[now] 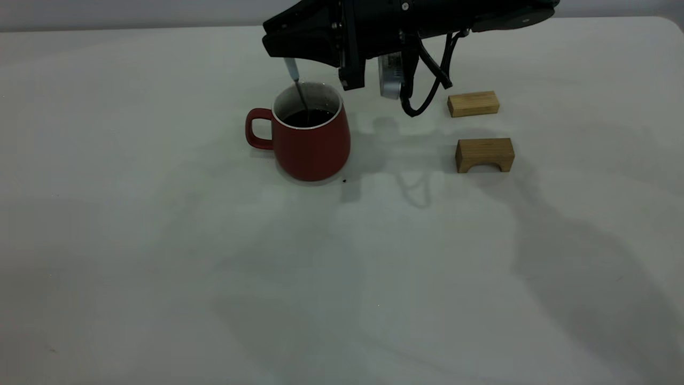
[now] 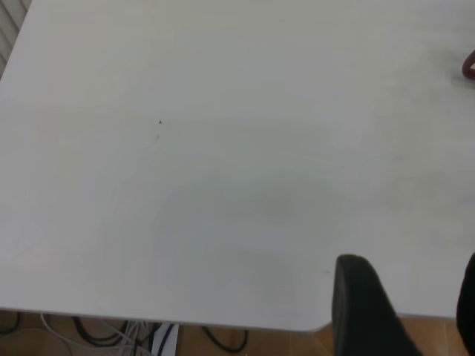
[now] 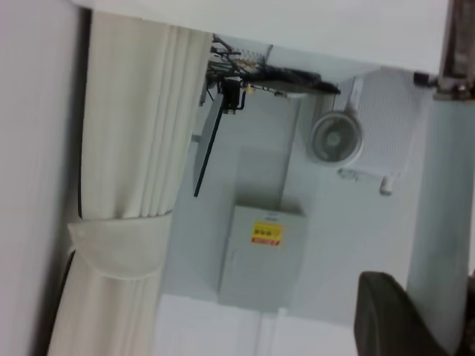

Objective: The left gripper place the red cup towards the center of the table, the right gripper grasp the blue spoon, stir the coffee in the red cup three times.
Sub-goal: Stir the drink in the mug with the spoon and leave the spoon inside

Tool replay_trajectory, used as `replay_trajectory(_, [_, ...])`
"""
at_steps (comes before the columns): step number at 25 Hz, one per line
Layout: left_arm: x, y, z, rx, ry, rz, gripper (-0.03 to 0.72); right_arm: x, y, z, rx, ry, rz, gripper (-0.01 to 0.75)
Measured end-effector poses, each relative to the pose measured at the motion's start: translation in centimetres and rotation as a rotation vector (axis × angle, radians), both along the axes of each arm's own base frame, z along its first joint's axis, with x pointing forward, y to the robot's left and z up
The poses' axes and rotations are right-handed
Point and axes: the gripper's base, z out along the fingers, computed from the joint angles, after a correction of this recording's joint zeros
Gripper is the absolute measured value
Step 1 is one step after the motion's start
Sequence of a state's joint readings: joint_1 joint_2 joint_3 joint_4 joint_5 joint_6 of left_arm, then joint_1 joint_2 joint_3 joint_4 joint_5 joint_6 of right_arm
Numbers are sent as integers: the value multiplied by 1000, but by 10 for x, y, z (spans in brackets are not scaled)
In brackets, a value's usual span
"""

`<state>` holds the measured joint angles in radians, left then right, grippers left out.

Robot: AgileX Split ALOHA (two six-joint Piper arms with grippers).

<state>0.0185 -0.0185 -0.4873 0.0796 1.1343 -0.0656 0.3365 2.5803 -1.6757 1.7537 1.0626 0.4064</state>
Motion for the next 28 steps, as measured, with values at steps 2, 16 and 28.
replay_trajectory(2, [0, 0, 0, 0, 0, 0, 382, 3, -7, -3, -19, 1, -5, 146])
replay_trajectory(16, [0, 0, 0, 1, 0, -1, 382, -4, 7, -3, 15, 123, -11, 146])
replay_trajectory(28, [0, 0, 0, 1, 0, -1, 382, 7, -21, -8, -16, 301, -86, 146])
